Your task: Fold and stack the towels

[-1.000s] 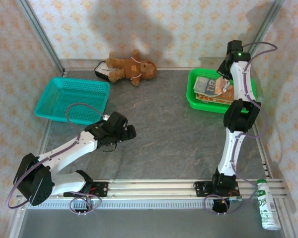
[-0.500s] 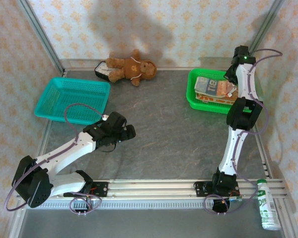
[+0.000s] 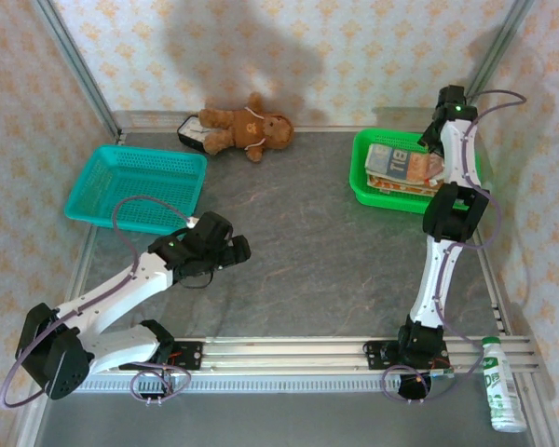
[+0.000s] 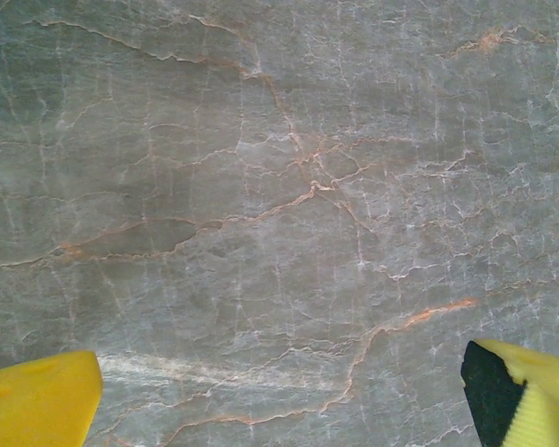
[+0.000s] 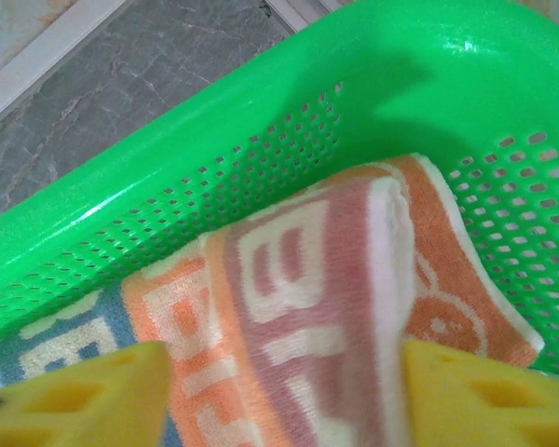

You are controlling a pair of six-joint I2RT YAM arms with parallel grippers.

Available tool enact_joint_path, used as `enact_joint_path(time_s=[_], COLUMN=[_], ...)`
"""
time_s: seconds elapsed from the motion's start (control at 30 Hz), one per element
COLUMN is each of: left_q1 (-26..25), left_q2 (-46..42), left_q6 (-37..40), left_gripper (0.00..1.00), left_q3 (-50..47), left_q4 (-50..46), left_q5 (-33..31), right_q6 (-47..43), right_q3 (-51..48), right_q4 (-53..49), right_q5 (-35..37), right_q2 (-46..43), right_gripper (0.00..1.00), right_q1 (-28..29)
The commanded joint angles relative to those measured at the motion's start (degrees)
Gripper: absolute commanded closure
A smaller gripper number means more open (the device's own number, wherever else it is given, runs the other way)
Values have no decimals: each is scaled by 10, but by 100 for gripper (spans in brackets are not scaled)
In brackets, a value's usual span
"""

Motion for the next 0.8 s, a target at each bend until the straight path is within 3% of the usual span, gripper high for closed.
enact_joint_path(time_s=[0.0,0.23,0.53,0.77], left_q1=[6,13,102,129], left_q2=[-11,-6,8,0], left_q6=[-1,36,102,175], left_gripper=[0,0,0,0], left_q3=[23,48,81,63], left_q4=[-35,-54,-75,-30], left_q5=[-34,-63,-114,-266], right_q6=[3,14,9,14], right_q3=[15,-81,-462,-763], right_q4=[-4,20,198,363], right_q5=[12,-11,-34,-31], right_q2=[-22,-118,-393,-615], right_gripper=[26,0,1,1], right_q1=[-4,1,77,128])
